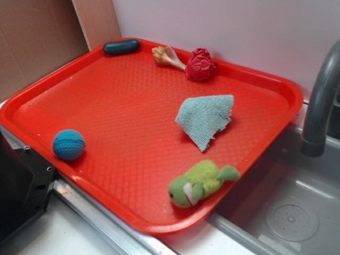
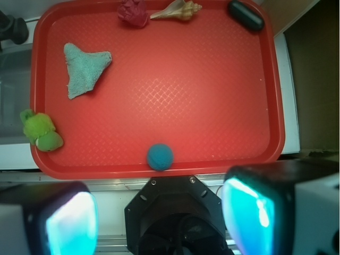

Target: Grab the blue ball.

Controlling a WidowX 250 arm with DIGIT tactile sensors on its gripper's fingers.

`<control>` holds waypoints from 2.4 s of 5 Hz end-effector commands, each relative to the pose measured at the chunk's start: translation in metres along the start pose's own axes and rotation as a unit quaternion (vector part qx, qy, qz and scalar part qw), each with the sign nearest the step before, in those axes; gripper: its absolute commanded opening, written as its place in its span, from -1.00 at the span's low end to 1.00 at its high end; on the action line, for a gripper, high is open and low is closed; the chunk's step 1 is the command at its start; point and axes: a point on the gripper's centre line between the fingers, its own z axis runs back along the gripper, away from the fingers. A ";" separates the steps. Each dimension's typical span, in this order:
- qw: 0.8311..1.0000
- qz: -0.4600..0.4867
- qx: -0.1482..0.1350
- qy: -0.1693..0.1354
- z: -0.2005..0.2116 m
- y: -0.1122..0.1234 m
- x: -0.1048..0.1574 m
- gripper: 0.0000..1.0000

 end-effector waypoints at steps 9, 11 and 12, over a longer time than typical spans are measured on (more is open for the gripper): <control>0.998 -0.038 0.025 0.048 -0.180 0.020 -0.032 -1.00; 0.999 0.025 0.043 -0.015 -0.114 0.018 0.015 -1.00; 0.998 0.034 0.040 -0.036 -0.084 0.024 0.026 -1.00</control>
